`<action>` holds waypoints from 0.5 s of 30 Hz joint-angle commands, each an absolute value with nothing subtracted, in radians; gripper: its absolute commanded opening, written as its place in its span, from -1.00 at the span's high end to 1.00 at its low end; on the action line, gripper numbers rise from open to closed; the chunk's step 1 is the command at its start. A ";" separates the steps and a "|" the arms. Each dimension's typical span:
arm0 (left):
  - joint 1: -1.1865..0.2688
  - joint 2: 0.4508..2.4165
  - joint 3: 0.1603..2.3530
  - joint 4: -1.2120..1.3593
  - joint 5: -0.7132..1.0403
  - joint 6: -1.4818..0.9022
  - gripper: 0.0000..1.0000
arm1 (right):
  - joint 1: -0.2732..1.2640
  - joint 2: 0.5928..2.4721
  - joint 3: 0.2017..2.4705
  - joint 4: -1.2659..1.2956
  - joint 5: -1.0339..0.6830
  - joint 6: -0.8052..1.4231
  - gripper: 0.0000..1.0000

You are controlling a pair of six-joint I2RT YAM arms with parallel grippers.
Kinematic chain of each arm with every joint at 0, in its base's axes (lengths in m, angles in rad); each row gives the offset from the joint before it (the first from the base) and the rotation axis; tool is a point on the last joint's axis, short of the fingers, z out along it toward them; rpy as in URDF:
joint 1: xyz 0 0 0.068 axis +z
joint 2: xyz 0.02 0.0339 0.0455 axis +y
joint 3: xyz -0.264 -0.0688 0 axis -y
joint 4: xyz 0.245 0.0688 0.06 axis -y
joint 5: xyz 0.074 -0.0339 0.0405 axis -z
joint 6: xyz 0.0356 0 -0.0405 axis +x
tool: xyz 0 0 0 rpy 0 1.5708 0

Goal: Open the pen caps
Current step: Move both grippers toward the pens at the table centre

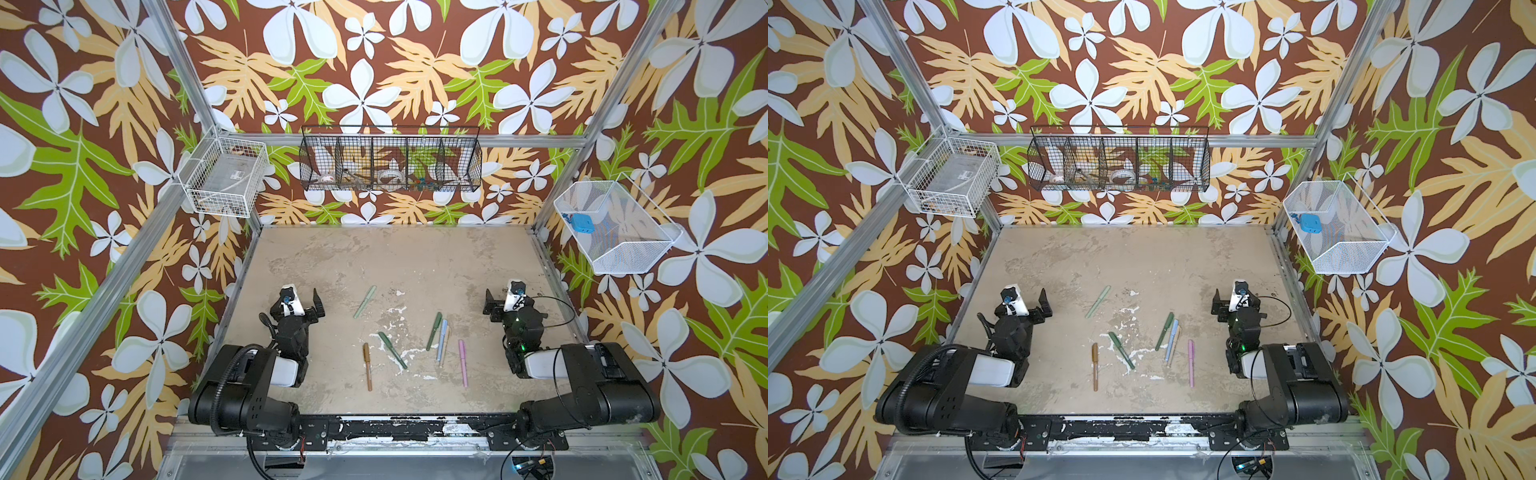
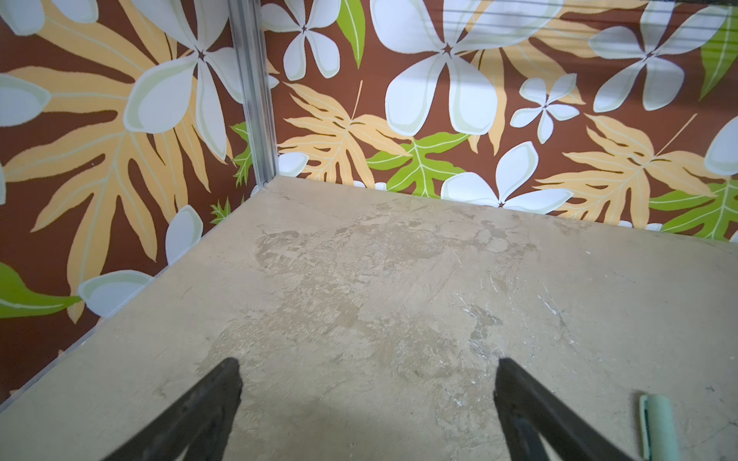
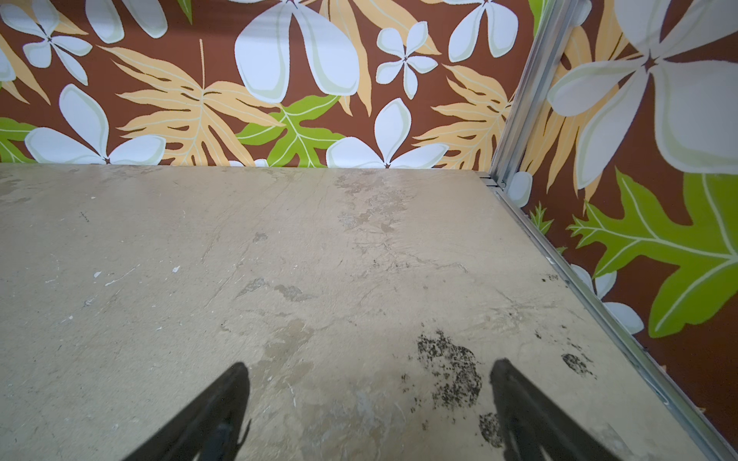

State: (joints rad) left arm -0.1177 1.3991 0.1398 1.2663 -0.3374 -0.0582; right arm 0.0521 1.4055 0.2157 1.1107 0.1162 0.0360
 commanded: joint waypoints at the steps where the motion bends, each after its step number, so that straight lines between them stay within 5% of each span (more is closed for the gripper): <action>1: -0.189 1.241 0.164 1.144 -0.469 -0.016 -0.96 | 0.136 1.251 0.249 0.980 0.266 -0.018 -0.81; 7: -0.378 0.887 0.177 0.957 -0.381 -0.052 -1.00 | 0.202 0.955 0.356 0.599 0.148 0.220 -0.59; 11: -0.506 0.884 0.251 0.885 -0.195 -0.137 -0.99 | 0.250 0.987 0.483 0.391 0.008 0.229 -0.52; 15: -0.687 0.958 0.326 0.817 -0.241 -0.144 -1.00 | 0.339 1.033 0.570 0.201 0.034 0.282 -0.46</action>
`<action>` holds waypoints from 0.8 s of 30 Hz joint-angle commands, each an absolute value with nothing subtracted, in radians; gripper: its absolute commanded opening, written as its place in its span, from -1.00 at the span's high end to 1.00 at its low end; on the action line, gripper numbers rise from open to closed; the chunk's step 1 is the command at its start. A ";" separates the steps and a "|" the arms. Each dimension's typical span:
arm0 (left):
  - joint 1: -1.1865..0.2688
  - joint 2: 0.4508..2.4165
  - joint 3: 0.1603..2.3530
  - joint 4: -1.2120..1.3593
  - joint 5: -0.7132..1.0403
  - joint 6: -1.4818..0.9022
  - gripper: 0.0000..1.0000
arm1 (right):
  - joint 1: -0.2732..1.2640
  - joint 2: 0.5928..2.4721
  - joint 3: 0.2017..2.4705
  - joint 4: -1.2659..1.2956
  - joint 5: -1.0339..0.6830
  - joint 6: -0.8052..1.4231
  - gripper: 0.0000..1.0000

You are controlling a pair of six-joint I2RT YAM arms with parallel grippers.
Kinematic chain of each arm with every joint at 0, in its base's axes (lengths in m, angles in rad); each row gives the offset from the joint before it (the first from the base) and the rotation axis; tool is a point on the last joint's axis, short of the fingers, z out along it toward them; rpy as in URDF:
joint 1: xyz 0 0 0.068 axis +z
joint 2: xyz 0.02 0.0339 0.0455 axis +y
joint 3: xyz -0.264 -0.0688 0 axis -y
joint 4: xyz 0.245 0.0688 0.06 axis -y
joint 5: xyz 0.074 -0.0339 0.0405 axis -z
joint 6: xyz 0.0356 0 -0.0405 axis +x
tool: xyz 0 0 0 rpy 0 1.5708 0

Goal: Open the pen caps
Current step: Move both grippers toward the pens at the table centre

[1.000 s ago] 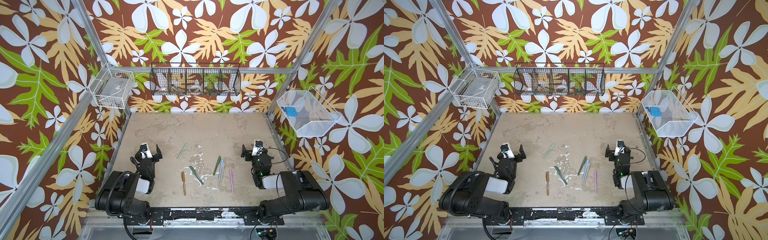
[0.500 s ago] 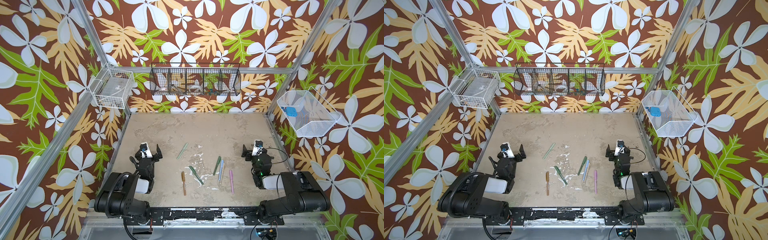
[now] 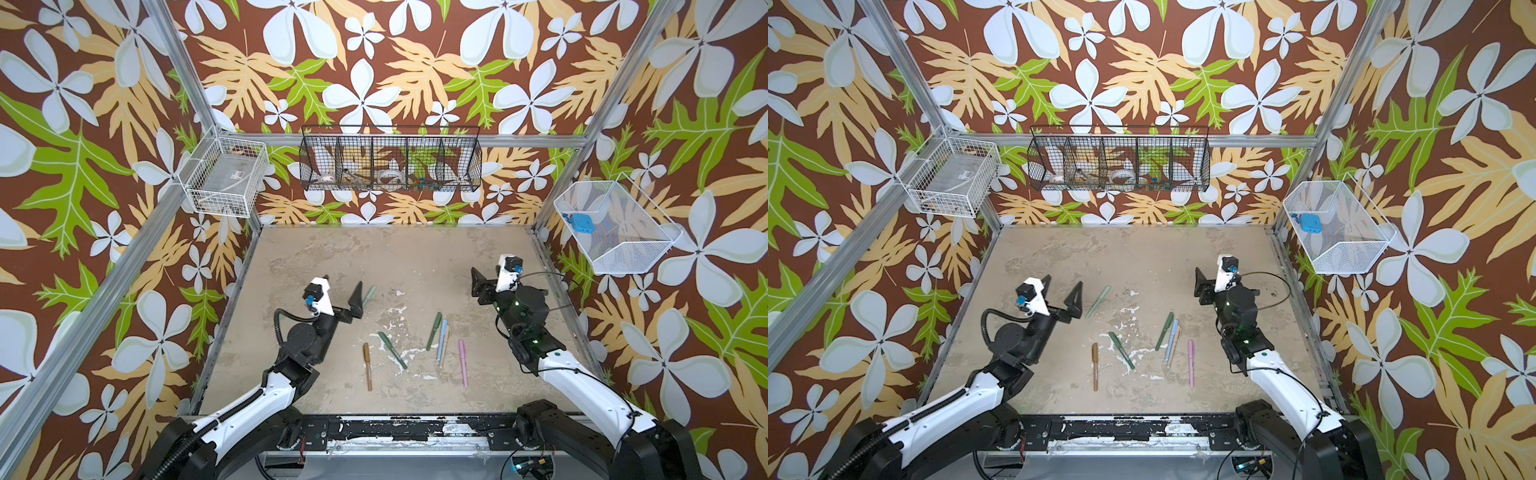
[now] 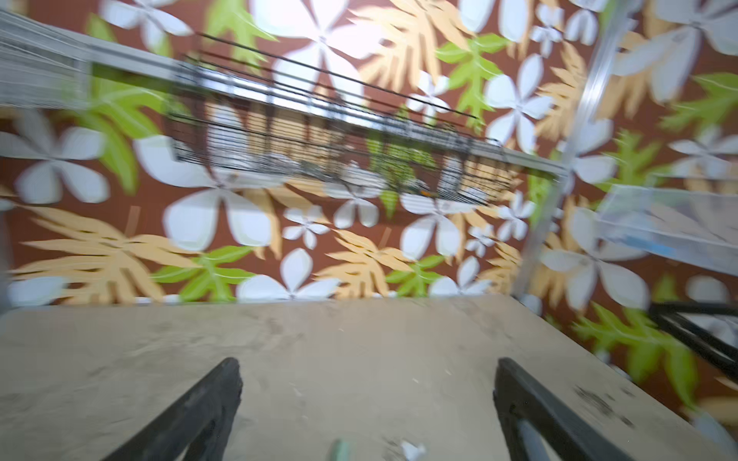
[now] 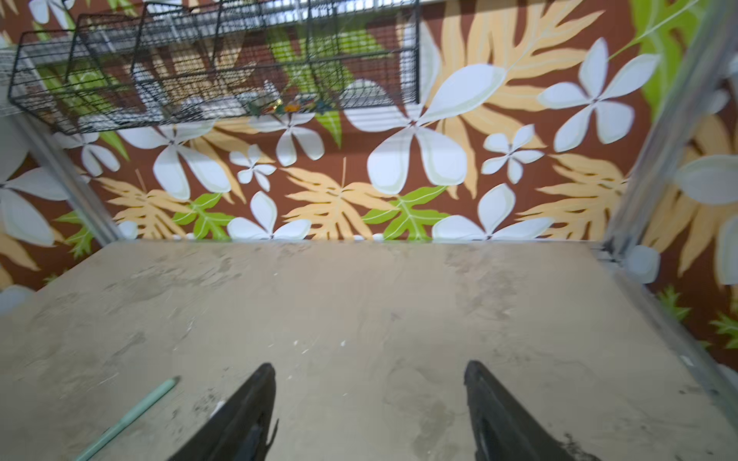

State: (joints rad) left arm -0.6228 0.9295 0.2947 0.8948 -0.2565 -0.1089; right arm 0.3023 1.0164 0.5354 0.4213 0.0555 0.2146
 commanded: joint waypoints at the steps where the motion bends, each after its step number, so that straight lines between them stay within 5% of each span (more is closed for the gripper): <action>1: -0.727 0.985 0.364 0.773 -0.254 -0.138 -0.99 | 0.366 1.034 0.575 0.175 0.041 0.304 -0.44; 8: -0.821 1.072 0.423 0.633 -0.344 -0.121 -1.00 | 0.489 1.047 0.580 0.058 0.110 0.427 -0.30; 11: -0.822 1.061 0.443 0.587 -0.243 -0.074 -0.99 | 0.496 1.057 0.563 0.058 0.049 0.472 -0.60; 24: -0.821 1.071 0.349 0.717 -0.183 -0.192 -0.99 | 0.579 1.106 0.601 -0.022 0.002 0.548 -0.41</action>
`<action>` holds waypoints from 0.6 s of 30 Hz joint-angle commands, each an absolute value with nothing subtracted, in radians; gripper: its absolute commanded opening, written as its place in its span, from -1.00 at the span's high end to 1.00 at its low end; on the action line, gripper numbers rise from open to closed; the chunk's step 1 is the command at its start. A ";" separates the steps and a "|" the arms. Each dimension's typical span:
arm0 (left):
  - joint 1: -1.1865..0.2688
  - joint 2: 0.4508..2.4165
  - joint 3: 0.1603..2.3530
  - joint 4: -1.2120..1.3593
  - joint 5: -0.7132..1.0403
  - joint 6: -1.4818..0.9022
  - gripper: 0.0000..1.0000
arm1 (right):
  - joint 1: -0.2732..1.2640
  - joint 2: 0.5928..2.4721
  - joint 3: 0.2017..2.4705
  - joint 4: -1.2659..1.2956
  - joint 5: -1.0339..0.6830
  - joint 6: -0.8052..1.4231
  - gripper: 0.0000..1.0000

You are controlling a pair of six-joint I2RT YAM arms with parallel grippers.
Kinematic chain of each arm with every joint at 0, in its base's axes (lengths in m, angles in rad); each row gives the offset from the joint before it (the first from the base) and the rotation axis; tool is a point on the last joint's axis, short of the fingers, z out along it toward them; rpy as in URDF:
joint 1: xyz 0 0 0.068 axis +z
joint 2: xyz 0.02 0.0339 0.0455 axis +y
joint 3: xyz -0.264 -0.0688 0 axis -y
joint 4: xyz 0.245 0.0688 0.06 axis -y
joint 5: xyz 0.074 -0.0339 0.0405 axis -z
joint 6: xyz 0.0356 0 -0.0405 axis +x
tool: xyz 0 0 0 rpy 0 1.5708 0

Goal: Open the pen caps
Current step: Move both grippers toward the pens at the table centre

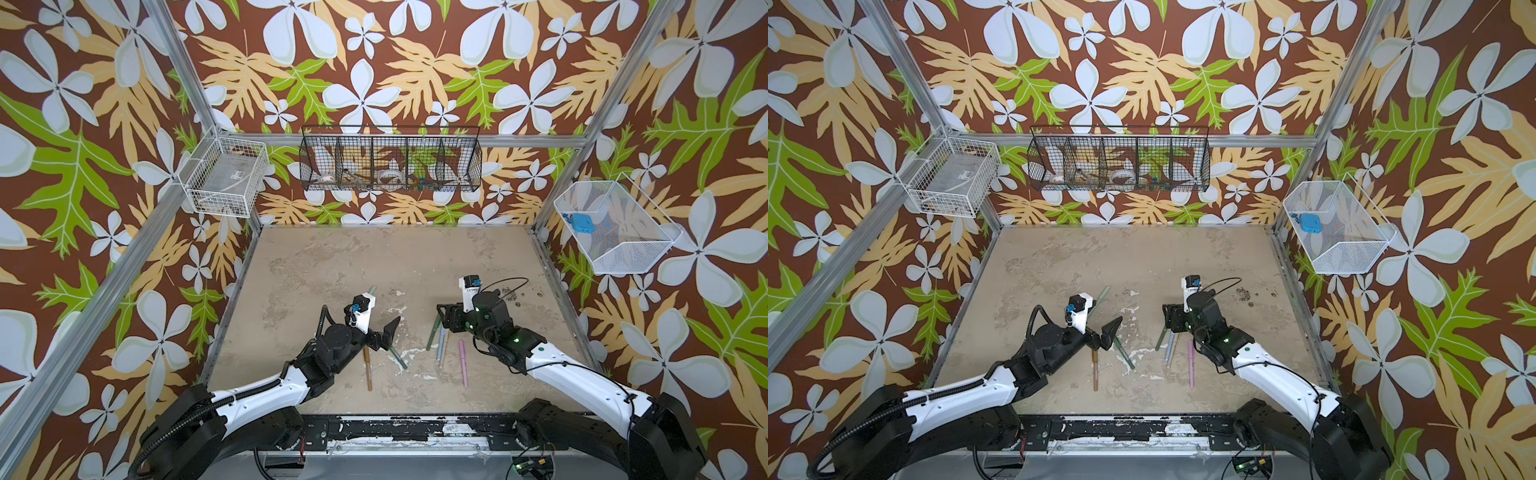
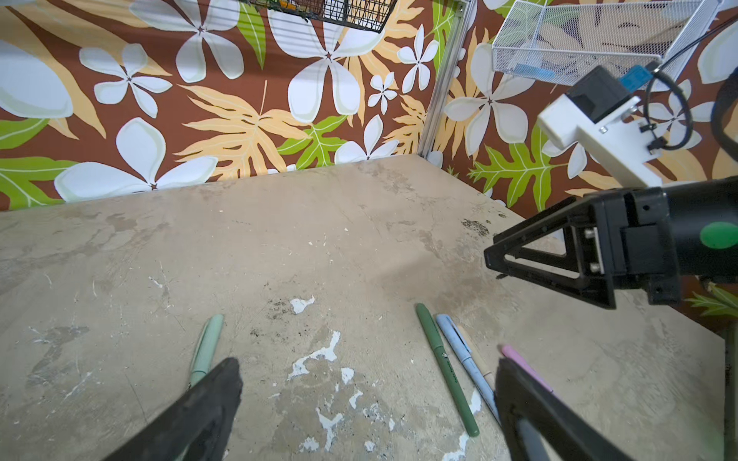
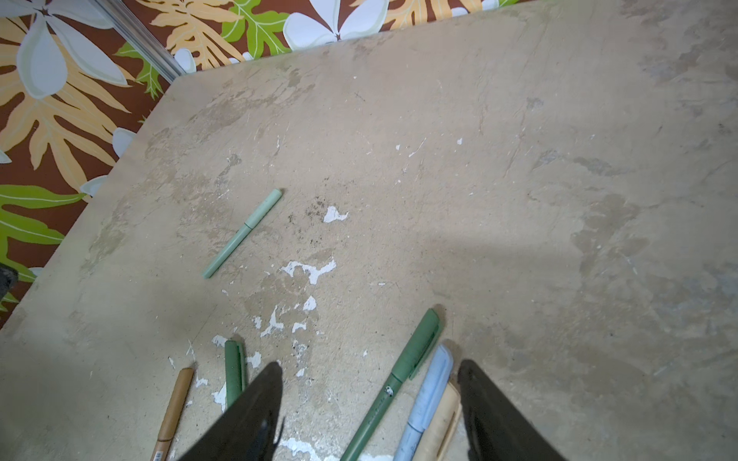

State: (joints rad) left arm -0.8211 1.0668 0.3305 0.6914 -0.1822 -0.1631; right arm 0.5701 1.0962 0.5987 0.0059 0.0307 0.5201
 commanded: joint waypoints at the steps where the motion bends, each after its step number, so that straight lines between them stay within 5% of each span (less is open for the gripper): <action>1: -0.822 1.079 0.365 0.689 -0.182 -0.204 -0.99 | 0.595 1.113 0.598 -0.023 0.001 0.557 -0.49; 13: -0.821 1.232 0.527 0.407 -0.129 -0.289 -0.98 | 0.696 1.287 0.687 -0.155 0.094 0.649 -0.25; 18: -0.821 1.292 0.576 0.351 -0.063 -0.284 -0.74 | 0.714 1.346 0.712 -0.154 0.116 0.679 -0.13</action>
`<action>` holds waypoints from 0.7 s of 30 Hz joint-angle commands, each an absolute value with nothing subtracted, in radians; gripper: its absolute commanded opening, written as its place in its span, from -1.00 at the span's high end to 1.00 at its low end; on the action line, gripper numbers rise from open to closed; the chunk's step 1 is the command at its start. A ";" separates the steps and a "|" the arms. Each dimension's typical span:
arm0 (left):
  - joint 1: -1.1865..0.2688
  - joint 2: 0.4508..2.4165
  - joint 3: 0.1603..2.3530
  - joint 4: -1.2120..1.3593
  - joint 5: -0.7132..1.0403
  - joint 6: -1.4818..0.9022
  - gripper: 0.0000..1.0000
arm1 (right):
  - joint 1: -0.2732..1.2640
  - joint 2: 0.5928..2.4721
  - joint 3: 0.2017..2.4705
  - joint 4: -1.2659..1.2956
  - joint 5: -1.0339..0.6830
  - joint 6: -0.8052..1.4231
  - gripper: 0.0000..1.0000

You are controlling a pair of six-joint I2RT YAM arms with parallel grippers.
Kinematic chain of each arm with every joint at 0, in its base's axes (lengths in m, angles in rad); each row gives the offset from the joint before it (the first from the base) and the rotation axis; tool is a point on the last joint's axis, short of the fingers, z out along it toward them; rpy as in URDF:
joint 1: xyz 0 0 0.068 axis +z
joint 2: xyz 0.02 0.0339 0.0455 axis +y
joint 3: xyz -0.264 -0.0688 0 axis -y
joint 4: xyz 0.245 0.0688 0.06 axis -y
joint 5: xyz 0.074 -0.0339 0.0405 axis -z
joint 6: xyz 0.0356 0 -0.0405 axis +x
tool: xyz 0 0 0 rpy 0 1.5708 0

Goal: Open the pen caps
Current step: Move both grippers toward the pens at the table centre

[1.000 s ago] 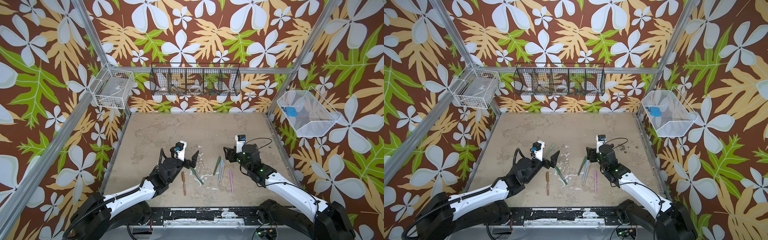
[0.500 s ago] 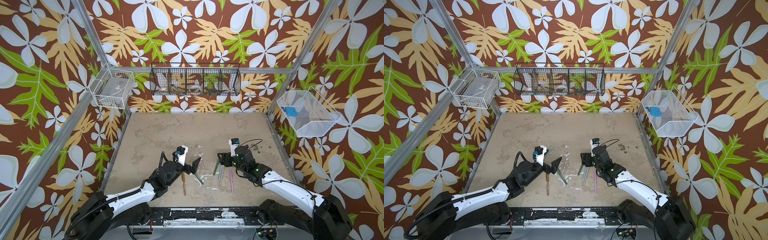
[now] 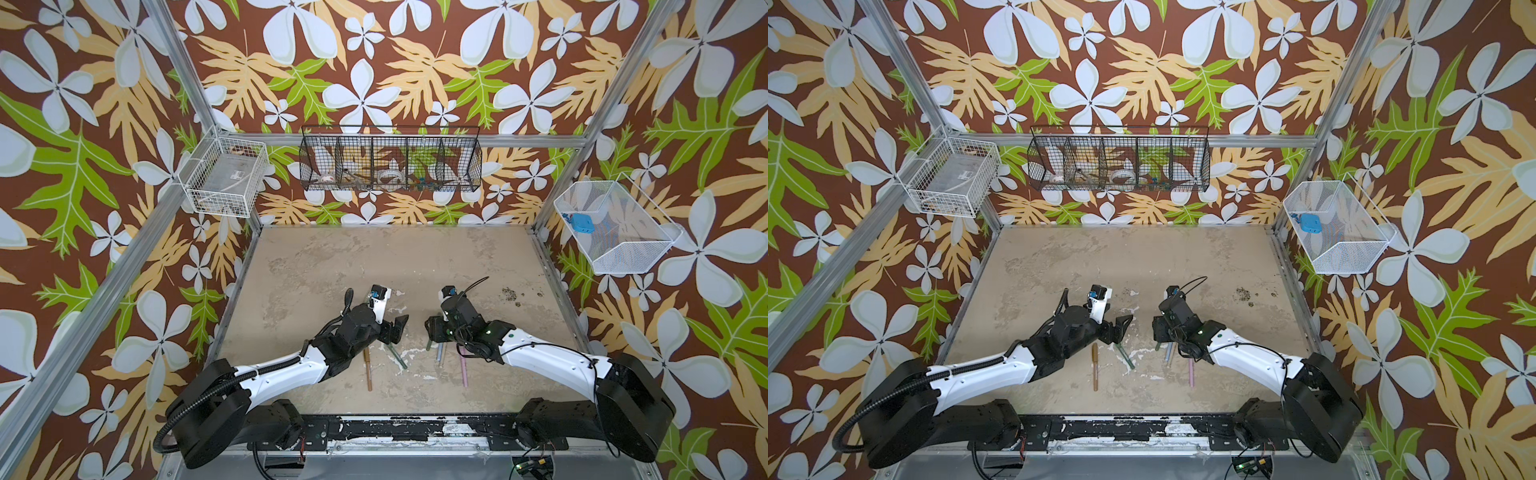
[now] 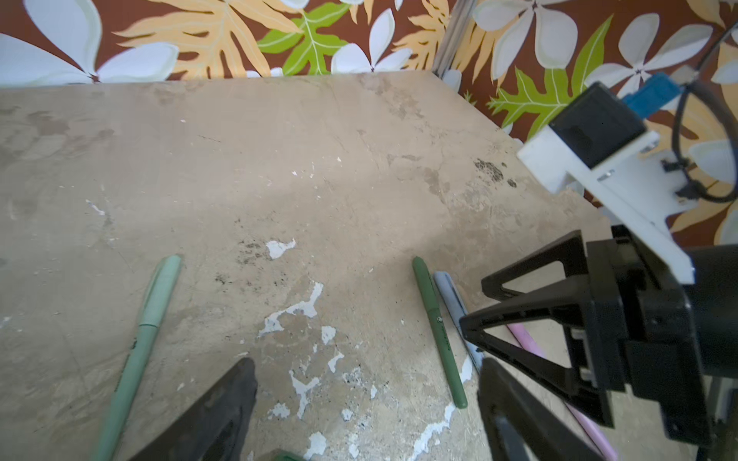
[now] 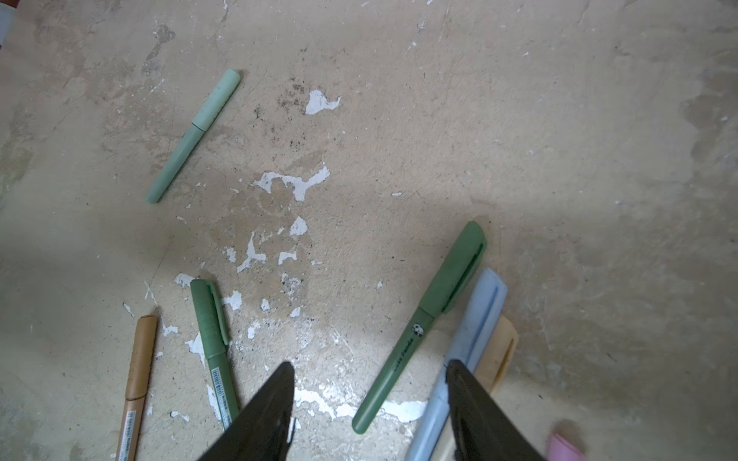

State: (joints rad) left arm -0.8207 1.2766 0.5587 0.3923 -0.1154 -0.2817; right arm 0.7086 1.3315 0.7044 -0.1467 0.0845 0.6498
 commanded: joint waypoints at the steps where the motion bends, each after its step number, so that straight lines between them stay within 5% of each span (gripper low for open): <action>1: -0.819 1.301 0.580 0.348 -0.057 -0.284 -0.74 | 0.714 1.353 0.712 -0.149 0.118 0.688 -0.08; 21: -0.716 1.397 0.579 0.400 0.209 -0.377 -0.71 | 0.716 1.519 0.742 -0.126 0.132 0.692 0.05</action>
State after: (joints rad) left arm -0.7269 1.3903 0.5804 0.3653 0.1589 -0.3511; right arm 0.7147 1.5143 0.7368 -0.1410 0.1146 0.6800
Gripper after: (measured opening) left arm 0.852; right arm 0.477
